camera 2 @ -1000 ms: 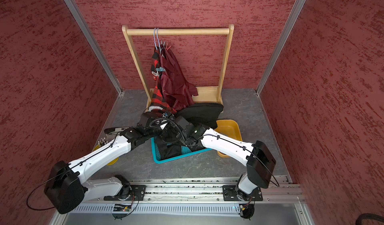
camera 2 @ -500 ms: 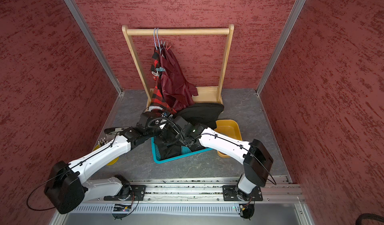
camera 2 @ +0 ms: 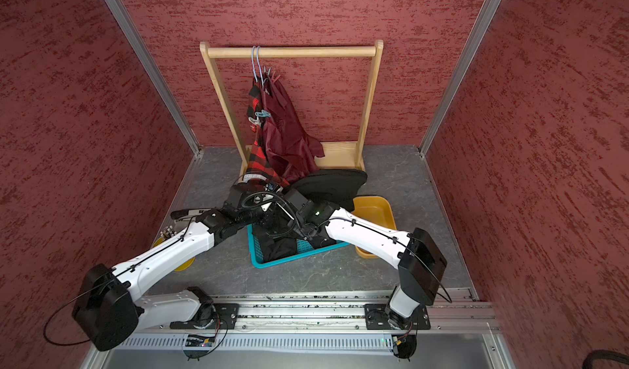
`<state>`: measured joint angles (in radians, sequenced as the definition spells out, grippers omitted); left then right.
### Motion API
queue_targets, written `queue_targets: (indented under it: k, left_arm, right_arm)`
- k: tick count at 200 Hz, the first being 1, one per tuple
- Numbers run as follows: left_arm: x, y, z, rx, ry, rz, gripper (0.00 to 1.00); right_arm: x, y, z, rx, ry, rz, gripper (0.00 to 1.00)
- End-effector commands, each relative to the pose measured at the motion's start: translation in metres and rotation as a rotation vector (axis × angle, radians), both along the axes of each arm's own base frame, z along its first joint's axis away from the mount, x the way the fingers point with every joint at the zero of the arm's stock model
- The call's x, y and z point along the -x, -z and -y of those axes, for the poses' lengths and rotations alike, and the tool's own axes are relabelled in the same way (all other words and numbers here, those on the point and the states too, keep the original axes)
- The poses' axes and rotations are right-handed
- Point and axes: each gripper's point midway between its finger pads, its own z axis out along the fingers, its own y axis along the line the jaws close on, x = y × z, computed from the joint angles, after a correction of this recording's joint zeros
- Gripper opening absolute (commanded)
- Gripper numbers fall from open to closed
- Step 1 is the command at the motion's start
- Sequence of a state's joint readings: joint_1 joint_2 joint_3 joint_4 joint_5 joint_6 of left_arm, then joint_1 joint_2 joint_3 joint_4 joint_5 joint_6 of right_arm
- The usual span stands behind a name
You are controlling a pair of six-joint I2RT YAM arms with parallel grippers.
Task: Remove the clothespins securing long-sleeve shirts to the hanger
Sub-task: Remove the clamp from the hanger.
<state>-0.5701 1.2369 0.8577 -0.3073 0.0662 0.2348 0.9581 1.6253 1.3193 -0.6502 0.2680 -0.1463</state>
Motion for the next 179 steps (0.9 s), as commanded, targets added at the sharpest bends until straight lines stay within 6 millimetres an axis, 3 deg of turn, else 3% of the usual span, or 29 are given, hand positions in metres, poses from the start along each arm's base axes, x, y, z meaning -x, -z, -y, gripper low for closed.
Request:
queue_targets:
  k: [1,64,179]
  left_arm:
    - [-0.003,-0.016,0.015,0.034,0.051,0.041,0.0]
    - [-0.004,-0.013,0.015,0.031,0.049,0.034,0.0]
    - [-0.007,-0.004,0.014,0.017,0.038,0.021,0.0]
  right_arm:
    - [-0.003,-0.024,-0.021,-0.118,-0.015,0.009,0.04]
    - [0.005,-0.024,-0.017,-0.137,-0.007,-0.024,0.0]
    - [0.019,-0.045,0.008,-0.19,0.059,-0.026,0.0]
